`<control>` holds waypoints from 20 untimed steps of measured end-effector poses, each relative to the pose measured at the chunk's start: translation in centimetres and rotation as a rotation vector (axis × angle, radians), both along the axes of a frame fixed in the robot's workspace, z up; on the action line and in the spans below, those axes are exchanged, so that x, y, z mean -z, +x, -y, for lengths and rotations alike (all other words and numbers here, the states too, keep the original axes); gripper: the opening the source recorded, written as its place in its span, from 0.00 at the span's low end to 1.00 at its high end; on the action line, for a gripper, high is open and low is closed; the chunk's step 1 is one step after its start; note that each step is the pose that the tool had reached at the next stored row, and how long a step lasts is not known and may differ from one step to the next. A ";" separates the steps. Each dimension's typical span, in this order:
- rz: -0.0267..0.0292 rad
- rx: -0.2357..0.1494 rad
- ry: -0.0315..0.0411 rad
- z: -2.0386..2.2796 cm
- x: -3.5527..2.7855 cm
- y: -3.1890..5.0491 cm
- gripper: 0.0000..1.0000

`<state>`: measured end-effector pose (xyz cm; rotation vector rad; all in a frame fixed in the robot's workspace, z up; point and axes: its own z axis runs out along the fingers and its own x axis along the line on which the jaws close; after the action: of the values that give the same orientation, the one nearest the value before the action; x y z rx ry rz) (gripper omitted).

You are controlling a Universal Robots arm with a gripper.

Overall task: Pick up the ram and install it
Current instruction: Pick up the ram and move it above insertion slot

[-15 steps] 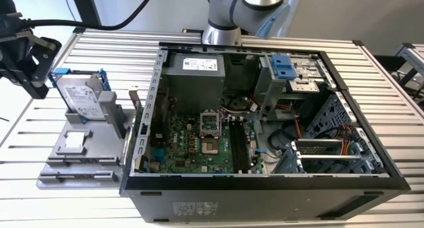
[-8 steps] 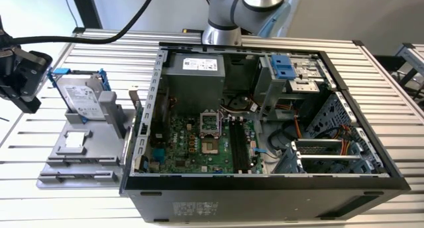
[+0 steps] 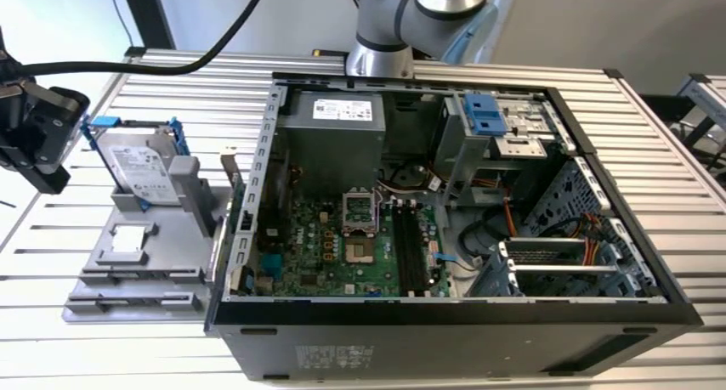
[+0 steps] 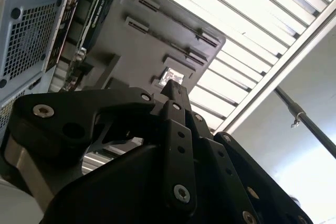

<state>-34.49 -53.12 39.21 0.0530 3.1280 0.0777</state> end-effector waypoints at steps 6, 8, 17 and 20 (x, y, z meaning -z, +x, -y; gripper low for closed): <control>-0.0002 0.000 0.0000 0.00 0.00 0.00 0.00; -0.0002 -0.018 0.0000 0.00 0.00 0.00 0.00; -0.0001 -0.181 0.0000 0.00 0.00 0.00 0.00; -0.0001 -0.235 0.0000 0.00 0.00 0.00 0.00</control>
<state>-34.49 -53.12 39.21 -0.3151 3.1186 0.0795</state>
